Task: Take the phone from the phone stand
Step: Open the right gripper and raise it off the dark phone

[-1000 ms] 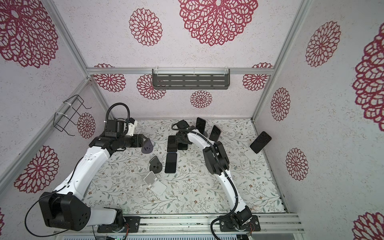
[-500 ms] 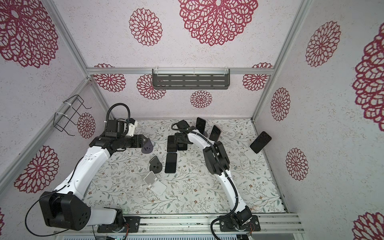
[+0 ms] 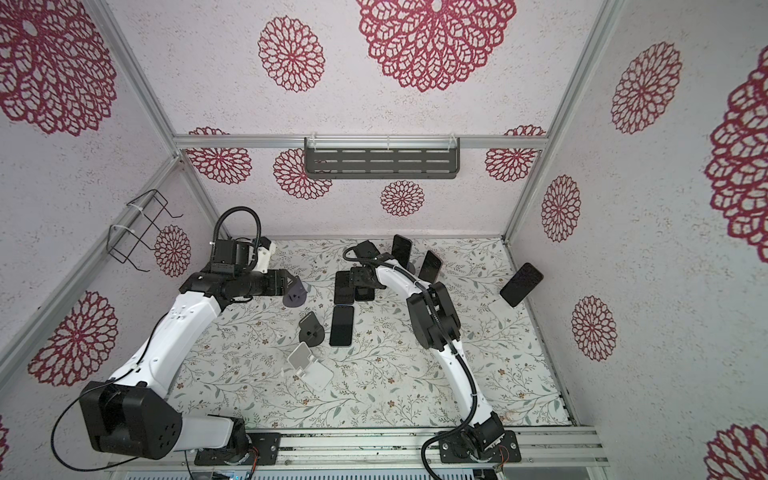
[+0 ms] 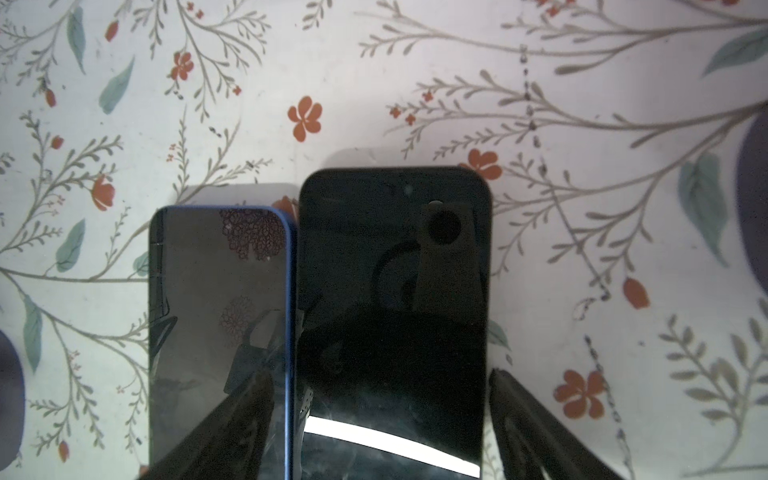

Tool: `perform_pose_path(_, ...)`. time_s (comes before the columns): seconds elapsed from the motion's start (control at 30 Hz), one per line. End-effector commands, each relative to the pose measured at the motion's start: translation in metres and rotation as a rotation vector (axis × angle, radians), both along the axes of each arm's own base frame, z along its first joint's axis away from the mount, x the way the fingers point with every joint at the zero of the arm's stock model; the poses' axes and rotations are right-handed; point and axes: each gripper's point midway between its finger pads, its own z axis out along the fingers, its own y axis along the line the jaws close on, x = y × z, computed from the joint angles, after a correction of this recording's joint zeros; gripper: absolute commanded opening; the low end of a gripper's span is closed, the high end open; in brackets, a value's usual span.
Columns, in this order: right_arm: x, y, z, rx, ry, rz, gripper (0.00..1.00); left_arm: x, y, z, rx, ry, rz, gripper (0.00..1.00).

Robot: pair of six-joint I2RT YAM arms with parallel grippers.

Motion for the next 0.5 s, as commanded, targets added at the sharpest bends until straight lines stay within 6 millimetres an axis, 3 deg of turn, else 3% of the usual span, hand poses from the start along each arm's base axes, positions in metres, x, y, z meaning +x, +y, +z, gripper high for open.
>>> perform_pose_path(0.0, -0.003, -0.004, 0.071, 0.004, -0.102, 0.036, 0.86, 0.004, -0.003, 0.008, 0.008, -0.024, -0.016, 0.71)
perform_pose_path(0.17, -0.014, -0.019, 0.133, -0.042, -0.225, 0.061, 0.92, 0.003, -0.003, 0.009, 0.011, -0.026, -0.019, 0.71)
perform_pose_path(0.3, -0.033, -0.045, 0.177, -0.097, -0.299, 0.048, 0.99, 0.002, -0.005, 0.011, 0.02, -0.037, -0.025, 0.71)
perform_pose_path(0.47, -0.062, -0.086, 0.216, -0.145, -0.353, 0.048, 0.96, -0.001, -0.011, 0.015, 0.027, -0.062, -0.049, 0.71)
